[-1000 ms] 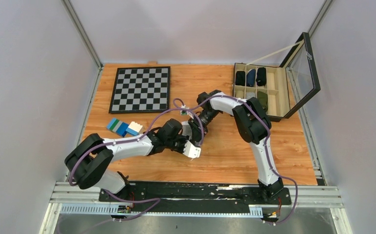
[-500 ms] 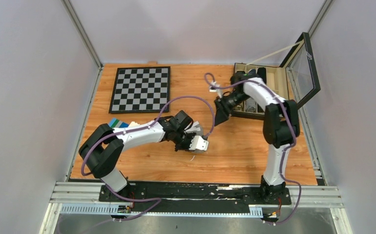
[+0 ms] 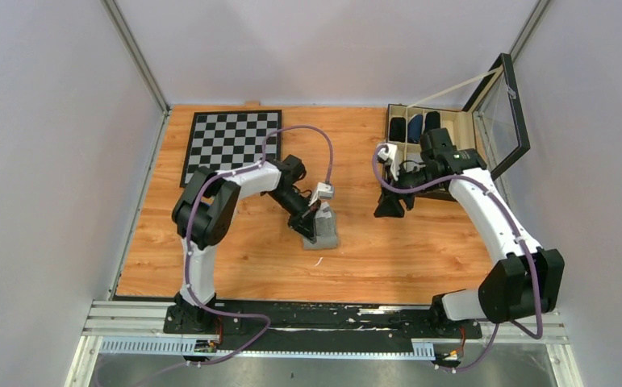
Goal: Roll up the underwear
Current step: Roll the underwear to the center of the board.
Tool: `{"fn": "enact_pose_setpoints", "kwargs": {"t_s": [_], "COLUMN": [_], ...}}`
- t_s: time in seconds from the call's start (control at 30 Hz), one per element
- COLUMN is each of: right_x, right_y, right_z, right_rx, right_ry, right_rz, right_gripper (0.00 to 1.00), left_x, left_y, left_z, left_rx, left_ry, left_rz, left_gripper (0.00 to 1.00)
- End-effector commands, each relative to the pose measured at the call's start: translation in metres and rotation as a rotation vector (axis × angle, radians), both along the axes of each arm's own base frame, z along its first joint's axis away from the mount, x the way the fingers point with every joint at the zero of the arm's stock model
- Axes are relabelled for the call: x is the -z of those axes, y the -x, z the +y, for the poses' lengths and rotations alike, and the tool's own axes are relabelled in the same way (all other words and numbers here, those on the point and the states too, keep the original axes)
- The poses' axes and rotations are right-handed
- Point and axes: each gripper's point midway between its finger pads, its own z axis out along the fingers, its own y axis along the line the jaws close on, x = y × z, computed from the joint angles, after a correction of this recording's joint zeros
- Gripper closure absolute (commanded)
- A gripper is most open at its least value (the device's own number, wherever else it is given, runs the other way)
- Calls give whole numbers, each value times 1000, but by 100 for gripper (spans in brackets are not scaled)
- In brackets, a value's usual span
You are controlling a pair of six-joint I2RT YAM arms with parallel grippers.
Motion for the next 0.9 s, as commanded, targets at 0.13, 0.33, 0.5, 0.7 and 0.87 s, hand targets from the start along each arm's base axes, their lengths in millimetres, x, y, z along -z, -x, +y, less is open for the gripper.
{"fn": "enact_pose_setpoints", "kwargs": {"t_s": [0.13, 0.33, 0.5, 0.7, 0.87], "right_x": [51, 100, 110, 105, 81], "right_y": [15, 28, 32, 21, -26], "right_z": [52, 102, 128, 129, 115], "right_rx": [-285, -466, -524, -463, -139], "right_ry": [146, 246, 262, 296, 133], "right_rz": [-144, -250, -323, -376, -197], "right_gripper": [56, 58, 59, 61, 76], "left_x": [19, 20, 9, -12, -9], "left_y": [-7, -20, -32, -31, -25], "left_z": [27, 21, 12, 1, -3], "left_rx": [-122, -163, -183, -162, -158], "left_ry": [-64, -79, -50, -13, -41], "left_rz": [407, 515, 504, 429, 398], "left_gripper": [100, 100, 100, 100, 100]}}
